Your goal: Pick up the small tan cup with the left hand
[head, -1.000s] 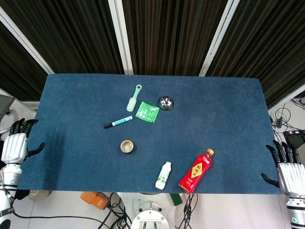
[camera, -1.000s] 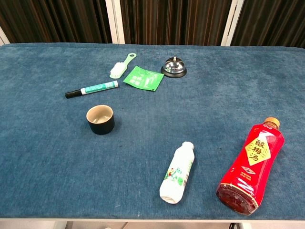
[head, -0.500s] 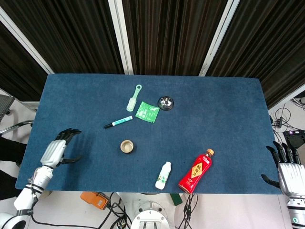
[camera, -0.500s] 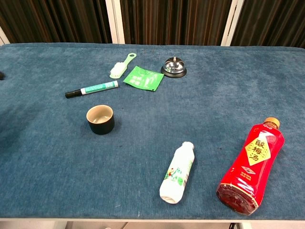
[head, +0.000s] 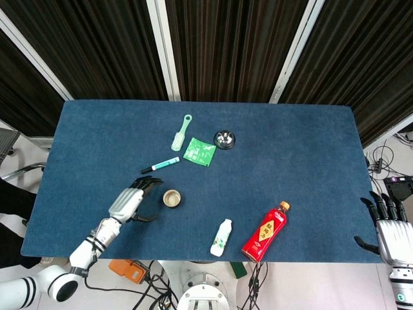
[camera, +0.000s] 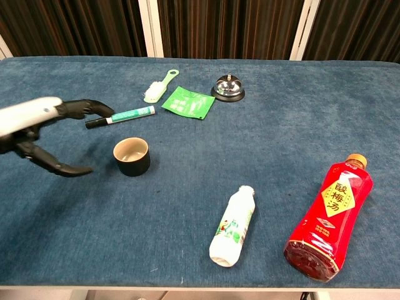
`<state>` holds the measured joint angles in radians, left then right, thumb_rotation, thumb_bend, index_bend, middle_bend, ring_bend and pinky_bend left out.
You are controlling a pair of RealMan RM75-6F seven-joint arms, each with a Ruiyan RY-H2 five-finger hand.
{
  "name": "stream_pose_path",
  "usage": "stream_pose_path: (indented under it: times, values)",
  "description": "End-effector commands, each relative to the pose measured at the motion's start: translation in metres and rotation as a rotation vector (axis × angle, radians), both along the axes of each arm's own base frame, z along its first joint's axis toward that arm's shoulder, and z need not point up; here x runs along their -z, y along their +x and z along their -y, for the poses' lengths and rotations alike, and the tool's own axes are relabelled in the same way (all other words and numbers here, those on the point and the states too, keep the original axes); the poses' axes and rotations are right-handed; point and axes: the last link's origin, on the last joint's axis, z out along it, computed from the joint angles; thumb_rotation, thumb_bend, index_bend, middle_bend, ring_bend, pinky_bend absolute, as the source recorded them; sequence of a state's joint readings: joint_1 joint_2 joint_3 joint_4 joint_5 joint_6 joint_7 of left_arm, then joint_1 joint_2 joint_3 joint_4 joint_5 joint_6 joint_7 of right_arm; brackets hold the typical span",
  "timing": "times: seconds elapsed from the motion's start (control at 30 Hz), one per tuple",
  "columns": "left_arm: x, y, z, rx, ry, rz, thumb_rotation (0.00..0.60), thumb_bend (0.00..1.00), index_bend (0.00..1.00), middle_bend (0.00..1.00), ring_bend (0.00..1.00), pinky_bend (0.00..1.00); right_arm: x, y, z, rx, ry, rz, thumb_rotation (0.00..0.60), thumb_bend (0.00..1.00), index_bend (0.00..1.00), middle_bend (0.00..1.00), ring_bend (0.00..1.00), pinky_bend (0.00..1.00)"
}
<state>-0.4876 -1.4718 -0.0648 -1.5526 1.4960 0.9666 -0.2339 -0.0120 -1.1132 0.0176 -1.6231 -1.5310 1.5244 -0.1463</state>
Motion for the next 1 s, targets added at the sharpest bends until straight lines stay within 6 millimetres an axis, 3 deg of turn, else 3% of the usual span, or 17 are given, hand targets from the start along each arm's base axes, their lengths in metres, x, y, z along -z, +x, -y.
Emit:
stream_pose_path:
  times: [0.03,0.3,0.6,1.0]
  values:
    - [0.011,0.009,-0.005,0.015,-0.016,-0.008,0.6,0.17,0.14,0.1,0.0,0.05,0.0,0.0,0.0,0.0,0.001,0.0,0.6,0.2,0.24,0.14,0.1,0.09]
    - [0.029,0.018,-0.01,0.025,-0.032,-0.026,0.6,0.17,0.14,0.13,0.0,0.05,0.0,0.0,0.0,0.001,0.005,0.0,0.6,0.2,0.24,0.14,0.1,0.09]
    - [0.036,0.014,-0.02,-0.003,-0.03,-0.022,0.6,0.18,0.14,0.2,0.0,0.05,-0.001,-0.001,0.0,0.003,0.003,0.003,0.6,0.2,0.24,0.14,0.1,0.09]
    - [0.041,0.005,-0.019,-0.027,-0.04,-0.018,0.6,0.2,0.25,0.28,0.0,0.05,-0.001,-0.001,0.001,0.008,0.003,0.002,0.6,0.2,0.24,0.14,0.1,0.09]
